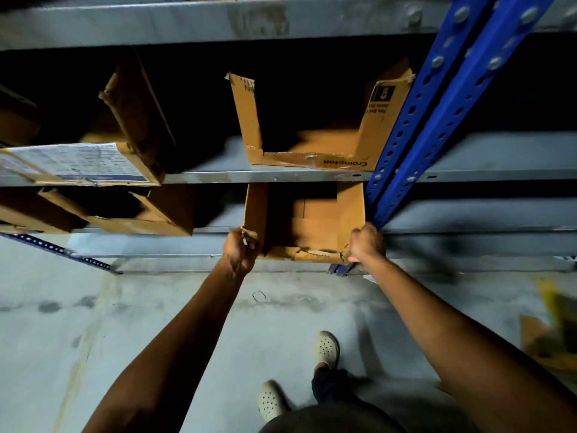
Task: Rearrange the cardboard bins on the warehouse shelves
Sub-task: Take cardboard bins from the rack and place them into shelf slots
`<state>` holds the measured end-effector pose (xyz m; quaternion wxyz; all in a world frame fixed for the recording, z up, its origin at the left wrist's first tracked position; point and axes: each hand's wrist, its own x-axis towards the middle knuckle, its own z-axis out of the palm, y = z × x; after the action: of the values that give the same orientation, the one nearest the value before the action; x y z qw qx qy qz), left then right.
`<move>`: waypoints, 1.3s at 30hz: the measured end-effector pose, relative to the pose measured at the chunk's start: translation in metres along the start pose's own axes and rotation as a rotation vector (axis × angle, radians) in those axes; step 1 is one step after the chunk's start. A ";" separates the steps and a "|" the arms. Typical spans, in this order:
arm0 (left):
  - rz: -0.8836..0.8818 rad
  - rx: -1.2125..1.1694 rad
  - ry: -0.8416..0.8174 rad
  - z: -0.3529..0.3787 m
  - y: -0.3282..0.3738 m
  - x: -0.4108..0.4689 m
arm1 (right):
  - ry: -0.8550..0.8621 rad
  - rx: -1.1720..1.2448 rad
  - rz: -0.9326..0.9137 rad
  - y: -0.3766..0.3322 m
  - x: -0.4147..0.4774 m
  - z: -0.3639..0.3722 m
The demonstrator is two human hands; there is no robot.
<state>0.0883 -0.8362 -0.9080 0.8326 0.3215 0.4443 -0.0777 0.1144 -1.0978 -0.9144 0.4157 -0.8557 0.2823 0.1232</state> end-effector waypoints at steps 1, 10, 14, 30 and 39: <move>0.017 0.043 0.001 0.008 0.002 0.005 | -0.009 -0.037 0.008 -0.006 0.009 -0.001; 0.123 0.021 0.012 0.058 0.019 0.038 | 0.058 -0.010 0.052 -0.040 0.059 0.000; 0.148 0.003 0.073 0.068 0.022 0.050 | 0.092 0.101 0.117 -0.046 0.076 0.005; 0.106 0.103 -0.076 0.089 0.041 0.034 | 0.038 1.007 0.380 -0.086 0.034 -0.017; 0.151 0.243 -0.002 0.084 0.038 0.043 | -0.081 0.988 0.408 -0.079 0.042 -0.014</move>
<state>0.1876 -0.8510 -0.8909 0.7914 0.4524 0.4053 -0.0685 0.1947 -1.0854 -0.8736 0.7472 -0.4803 0.4510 0.0869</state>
